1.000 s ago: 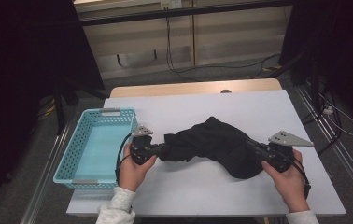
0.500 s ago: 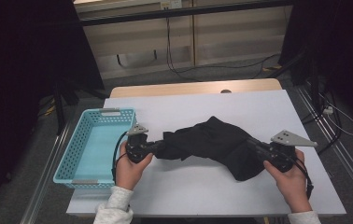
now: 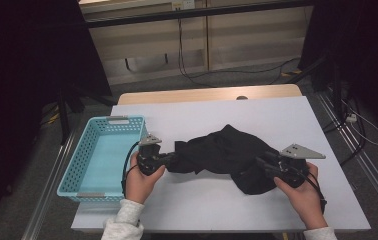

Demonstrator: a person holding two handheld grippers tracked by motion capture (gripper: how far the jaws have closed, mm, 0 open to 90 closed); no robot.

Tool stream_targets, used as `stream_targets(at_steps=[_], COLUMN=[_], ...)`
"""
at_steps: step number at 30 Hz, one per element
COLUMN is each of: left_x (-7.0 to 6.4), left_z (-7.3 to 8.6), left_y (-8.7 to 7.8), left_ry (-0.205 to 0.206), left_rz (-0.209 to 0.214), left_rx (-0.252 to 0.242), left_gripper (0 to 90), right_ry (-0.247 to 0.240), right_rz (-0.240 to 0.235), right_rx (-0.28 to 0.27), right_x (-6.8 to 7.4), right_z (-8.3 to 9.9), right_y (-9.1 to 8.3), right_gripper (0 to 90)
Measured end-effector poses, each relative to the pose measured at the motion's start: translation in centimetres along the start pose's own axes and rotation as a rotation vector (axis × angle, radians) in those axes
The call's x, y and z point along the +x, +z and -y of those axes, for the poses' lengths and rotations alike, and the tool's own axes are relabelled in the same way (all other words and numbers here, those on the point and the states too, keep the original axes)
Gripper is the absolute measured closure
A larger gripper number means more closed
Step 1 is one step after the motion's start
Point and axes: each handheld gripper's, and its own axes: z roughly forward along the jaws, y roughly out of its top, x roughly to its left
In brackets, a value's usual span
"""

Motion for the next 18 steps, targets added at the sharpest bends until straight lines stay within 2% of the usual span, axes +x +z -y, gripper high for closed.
stream_targets(at_steps=[6,7,13,15,18], left_x=[-0.3,-0.4,-1.6,-2.1,-2.9], left_z=[-0.3,-0.3,-1.0,-1.3,-1.8], left_y=[0.5,0.7,2.2,2.8,3.7], left_ry=[0.018,0.025,0.085,0.112,0.135], left_rz=[0.007,0.009,0.025,0.025,0.05], left_rx=[0.013,0.008,-0.011,-0.014,-0.003], left_gripper=[84.7,81.2,41.4,34.1,28.1], right_ry=[0.013,0.013,0.007,0.003,-0.011], right_rz=[0.018,0.019,0.026,0.03,0.018], right_rx=[-0.001,0.0,0.02,0.026,0.043], right_x=[-0.4,-0.5,-0.4,-0.4,0.0], right_z=[0.4,0.5,1.2,1.4,1.8], right_y=[-0.5,-0.5,-0.8,-0.9,-1.1], right_gripper=[49.7,48.6,41.7,38.7,36.4])
